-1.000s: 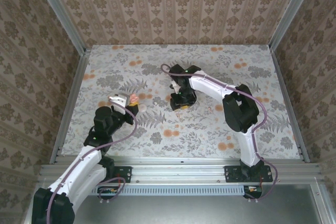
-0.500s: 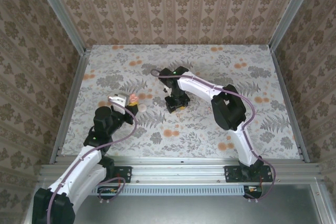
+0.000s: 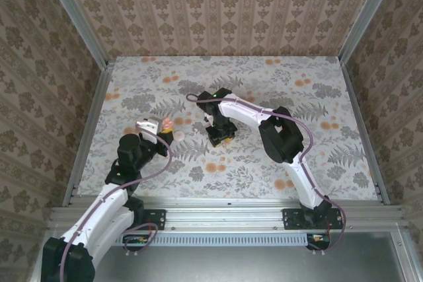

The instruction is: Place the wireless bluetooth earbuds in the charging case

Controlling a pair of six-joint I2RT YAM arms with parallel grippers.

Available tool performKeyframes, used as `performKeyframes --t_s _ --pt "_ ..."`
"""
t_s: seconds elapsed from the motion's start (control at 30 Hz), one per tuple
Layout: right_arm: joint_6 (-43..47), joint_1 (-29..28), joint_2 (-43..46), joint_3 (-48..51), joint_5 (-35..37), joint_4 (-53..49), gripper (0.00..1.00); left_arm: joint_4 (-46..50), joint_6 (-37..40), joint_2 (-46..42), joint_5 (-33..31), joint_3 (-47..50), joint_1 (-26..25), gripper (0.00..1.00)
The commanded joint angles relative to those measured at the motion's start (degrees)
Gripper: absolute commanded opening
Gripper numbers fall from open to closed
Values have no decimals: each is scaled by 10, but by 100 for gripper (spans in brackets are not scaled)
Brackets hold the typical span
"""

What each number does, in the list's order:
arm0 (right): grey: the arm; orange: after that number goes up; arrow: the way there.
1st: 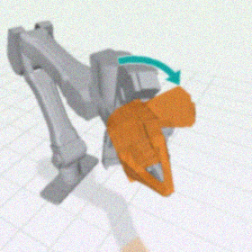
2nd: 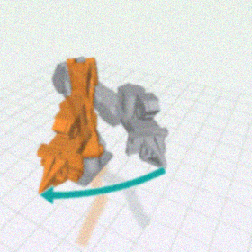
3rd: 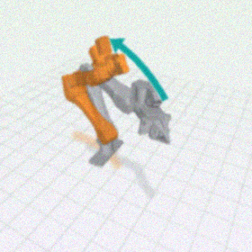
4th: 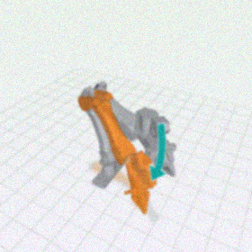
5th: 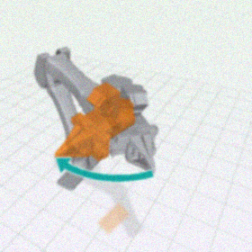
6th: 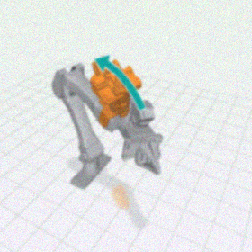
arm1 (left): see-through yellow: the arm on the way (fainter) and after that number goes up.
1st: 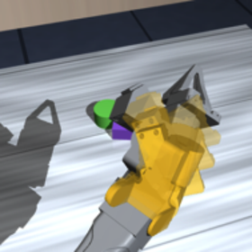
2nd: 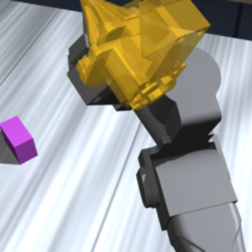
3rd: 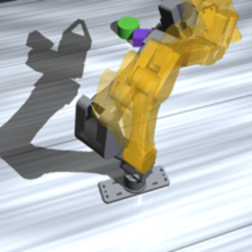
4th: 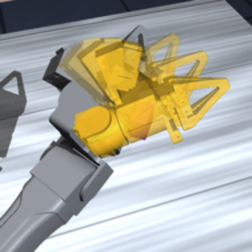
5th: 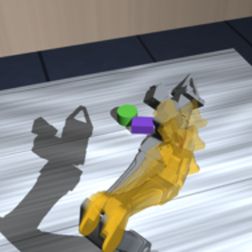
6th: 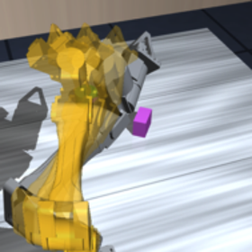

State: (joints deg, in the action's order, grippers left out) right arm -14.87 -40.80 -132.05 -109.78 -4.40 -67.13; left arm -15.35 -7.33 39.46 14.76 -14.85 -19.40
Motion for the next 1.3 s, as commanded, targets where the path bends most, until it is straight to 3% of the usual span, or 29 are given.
performKeyframes --t_s 0.0,0.77,1.07,1.27 --pt "7 -3 -14 -14 19 -26 40 -3 6 -8 2 1 4 17" --pt "-10 -7 -5 7 32 -5 22 -2 5 -4 3 3 6 17" --pt "-46 -6 75 89 42 76 22 -5 2 15 4 -1 7 17" --pt "-80 2 170 201 66 180 21 -26 5 67 44 -10 5 16"
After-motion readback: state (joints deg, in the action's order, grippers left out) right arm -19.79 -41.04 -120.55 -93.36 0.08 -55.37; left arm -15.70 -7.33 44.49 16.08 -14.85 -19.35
